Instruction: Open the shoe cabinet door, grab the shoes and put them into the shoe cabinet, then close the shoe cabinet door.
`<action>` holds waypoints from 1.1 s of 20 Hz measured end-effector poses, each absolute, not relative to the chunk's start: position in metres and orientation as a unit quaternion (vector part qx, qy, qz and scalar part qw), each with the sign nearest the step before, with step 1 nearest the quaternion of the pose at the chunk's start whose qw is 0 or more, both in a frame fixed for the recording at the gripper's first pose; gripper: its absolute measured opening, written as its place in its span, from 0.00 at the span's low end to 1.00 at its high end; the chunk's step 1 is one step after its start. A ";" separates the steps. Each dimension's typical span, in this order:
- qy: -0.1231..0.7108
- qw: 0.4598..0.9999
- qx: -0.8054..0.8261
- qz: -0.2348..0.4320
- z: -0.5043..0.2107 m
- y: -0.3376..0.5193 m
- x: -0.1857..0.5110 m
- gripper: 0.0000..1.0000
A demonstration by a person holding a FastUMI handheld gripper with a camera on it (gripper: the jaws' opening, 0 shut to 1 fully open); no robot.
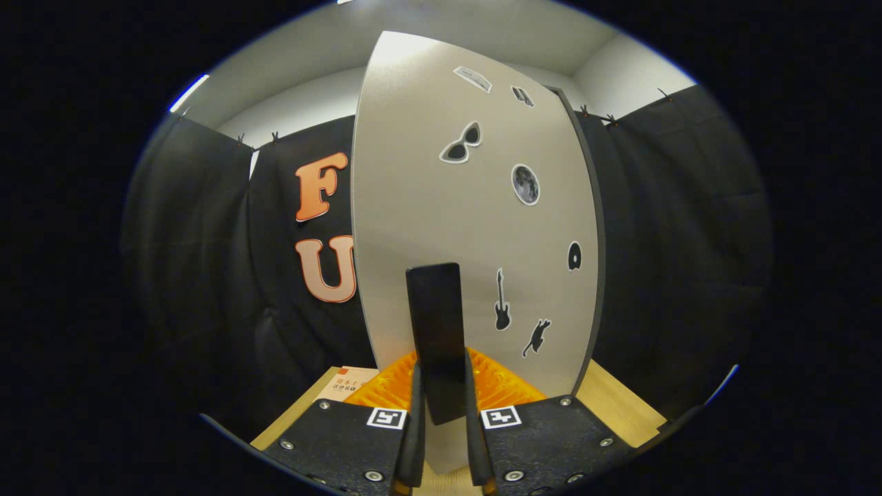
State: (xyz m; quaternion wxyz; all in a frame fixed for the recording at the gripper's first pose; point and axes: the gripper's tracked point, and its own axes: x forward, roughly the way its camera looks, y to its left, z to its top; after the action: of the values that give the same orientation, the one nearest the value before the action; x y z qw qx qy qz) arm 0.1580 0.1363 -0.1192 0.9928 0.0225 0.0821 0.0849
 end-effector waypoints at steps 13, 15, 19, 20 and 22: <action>0.072 0.991 0.029 0.108 -0.113 0.086 0.135 0.25; 0.071 0.991 0.026 0.108 -0.114 0.079 0.133 0.25; 0.067 0.991 0.026 0.112 -0.113 0.068 0.130 0.22; 0.065 0.992 0.026 0.109 -0.113 0.064 0.131 0.22; 0.061 0.993 0.021 0.103 -0.113 0.058 0.130 0.22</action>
State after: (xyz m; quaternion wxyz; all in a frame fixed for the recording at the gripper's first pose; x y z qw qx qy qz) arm 0.1295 0.0580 -0.1133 0.9925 0.0214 0.0607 0.1035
